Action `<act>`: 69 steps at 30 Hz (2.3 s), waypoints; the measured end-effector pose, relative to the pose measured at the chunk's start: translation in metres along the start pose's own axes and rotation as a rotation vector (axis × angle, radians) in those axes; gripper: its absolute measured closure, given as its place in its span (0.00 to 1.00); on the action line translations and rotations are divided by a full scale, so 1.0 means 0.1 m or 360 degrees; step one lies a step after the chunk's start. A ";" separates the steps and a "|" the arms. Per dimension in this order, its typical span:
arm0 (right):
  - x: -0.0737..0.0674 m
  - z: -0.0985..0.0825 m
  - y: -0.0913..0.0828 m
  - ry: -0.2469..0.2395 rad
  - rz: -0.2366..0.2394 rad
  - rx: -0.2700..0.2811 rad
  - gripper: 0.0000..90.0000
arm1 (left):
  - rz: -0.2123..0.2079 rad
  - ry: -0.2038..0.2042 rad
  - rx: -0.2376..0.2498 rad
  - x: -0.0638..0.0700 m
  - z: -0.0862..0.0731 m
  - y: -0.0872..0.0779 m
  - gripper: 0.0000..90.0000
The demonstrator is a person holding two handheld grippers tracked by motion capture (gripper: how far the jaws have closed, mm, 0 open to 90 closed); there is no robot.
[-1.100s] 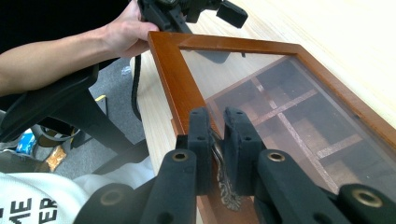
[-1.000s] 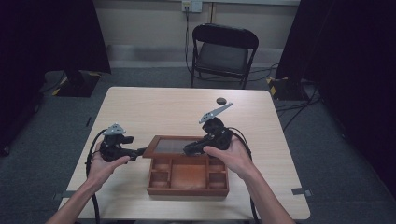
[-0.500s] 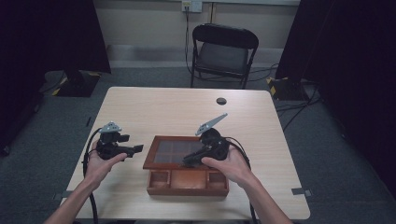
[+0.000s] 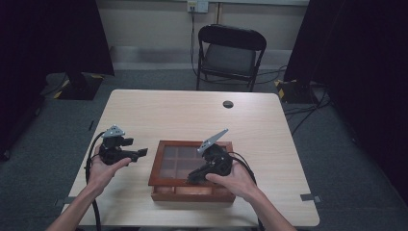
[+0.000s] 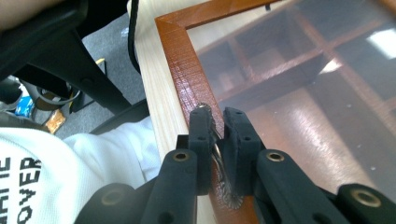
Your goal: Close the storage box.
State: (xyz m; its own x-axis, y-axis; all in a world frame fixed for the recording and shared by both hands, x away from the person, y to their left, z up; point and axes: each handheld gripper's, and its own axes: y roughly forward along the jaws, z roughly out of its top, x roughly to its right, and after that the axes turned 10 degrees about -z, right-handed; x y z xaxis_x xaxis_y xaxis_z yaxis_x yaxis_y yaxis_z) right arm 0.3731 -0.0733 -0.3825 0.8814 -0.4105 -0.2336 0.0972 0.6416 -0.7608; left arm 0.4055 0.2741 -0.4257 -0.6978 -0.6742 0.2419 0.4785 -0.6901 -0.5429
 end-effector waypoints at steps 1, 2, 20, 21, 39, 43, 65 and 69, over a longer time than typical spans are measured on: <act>0.00 0.00 0.00 0.0000 0.0000 0.0000 0.92 | 0.0000 0.0000 0.0000 0.00 0.00 0.00 0.22; 0.00 -0.03 0.04 -0.0011 0.0001 -0.0009 0.92 | -0.0013 -0.0012 0.0001 0.01 0.00 0.00 0.22; -0.02 -0.19 0.32 -0.0034 -0.0043 -0.0131 0.92 | 0.0006 -0.0041 -0.0029 -0.04 -0.02 0.02 0.22; -0.02 -0.19 0.32 -0.0034 -0.0043 -0.0131 0.92 | 0.0012 -0.0034 -0.0038 -0.04 -0.02 0.02 0.22; 0.25 -0.40 -0.10 0.0264 -0.0290 0.0151 0.38 | 0.0034 -0.0135 -0.0091 -0.15 -0.10 0.05 0.19; 0.53 -0.61 -0.42 0.0426 -0.0510 0.0242 0.25 | 0.0038 -0.0161 -0.0097 -0.18 -0.12 0.06 0.19; 1.27 -1.69 -0.37 0.0982 -0.1394 0.0149 0.18 | 0.0243 -0.0189 -0.0275 -0.33 -0.39 0.24 0.18; 1.24 -1.70 -0.31 0.0931 -0.1458 0.0176 0.15 | 0.0351 -0.0146 -0.0321 -0.35 -0.47 0.31 0.17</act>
State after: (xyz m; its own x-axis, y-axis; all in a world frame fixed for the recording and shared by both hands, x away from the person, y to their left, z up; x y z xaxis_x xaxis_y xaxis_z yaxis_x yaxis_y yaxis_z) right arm 0.4010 -0.2545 -0.4903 0.0997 -0.9878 0.1198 0.6714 -0.0220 -0.7408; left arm 0.4194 0.2888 -0.4888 -0.5336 -0.8291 0.1669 0.4915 -0.4646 -0.7366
